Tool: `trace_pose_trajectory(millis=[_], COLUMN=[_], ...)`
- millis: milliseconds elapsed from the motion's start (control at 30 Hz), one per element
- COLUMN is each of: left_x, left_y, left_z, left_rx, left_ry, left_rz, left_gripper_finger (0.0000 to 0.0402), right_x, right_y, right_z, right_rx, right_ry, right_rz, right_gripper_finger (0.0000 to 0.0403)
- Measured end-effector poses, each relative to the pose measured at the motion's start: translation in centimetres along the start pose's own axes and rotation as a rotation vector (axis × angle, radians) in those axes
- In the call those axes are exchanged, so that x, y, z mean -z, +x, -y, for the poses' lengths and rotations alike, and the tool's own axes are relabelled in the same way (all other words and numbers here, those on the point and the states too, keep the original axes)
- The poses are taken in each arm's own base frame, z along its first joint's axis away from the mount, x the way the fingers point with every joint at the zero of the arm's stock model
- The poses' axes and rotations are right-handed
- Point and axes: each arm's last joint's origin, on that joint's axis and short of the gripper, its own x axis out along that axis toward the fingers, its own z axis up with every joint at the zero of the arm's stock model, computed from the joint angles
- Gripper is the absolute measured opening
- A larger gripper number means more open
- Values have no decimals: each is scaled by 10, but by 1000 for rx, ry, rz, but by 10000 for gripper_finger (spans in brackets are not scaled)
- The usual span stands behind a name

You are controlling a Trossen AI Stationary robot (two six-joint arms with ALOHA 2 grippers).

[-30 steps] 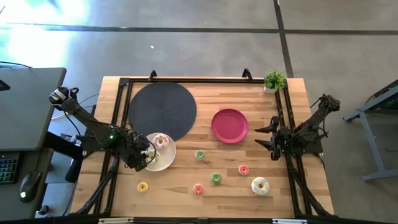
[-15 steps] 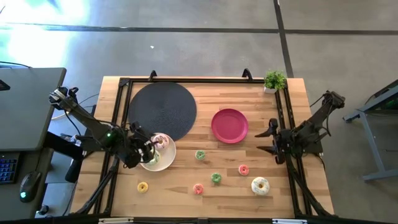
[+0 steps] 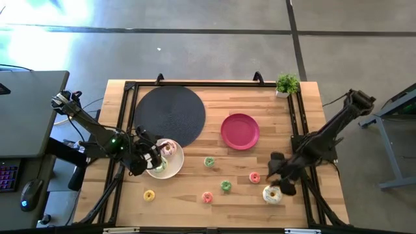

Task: Pick & Place donuts
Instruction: Put the big white donut on the white plate

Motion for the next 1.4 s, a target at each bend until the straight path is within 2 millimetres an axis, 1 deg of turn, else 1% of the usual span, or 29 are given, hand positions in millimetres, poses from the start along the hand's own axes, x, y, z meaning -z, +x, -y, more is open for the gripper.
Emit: trace_pose_trajectory(millis=[100,233,367,467,567,667,767,933,967,1000,1133,1200,1267,1333,1400], left_x=[0,-1,-1,-1,0,0,0,0,0,0,0,0,0,0,-1], left_y=[0,0,0,0,0,0,0,0,0,0,0,0,0,0,0], left_z=[0,1,1,1,1,1,2,2,2,2,2,2,2,2,1], left_rx=[-3,1,1,2,10,21,26,26,26,26,26,26,25,24,14], left_ry=[1,18,19,19,19,17,14,14,14,14,15,34,52,66,76], left_rz=[5,7,7,6,-4,-17,-18,-19,-19,-19,-19,-18,-17,-15,-3], left_gripper_finger=[159,159,159,159,159,159,159,159,159,159,159,159,159,159,159], right_x=[2,7,10,11,11,10,7,-1,-3,-4,-12,-19,-28,-40,-54], right_y=[22,45,58,61,61,60,57,54,53,52,46,41,34,27,22], right_z=[-8,-10,-9,-8,-8,-6,-3,2,3,4,5,4,2,2,5], right_rx=[-28,20,63,71,67,62,59,43,37,31,0,-36,-86,-99,-11], right_ry=[26,26,13,-6,-41,-66,-62,-22,-15,-9,-7,-32,-69,-145,-235], right_rz=[-153,-250,-281,-294,-296,-296,-288,-275,-274,-270,-218,-164,-81,44,216], right_gripper_finger=[213,213,213,213,205,177,127,27,16,11,27,25,13,6,10])
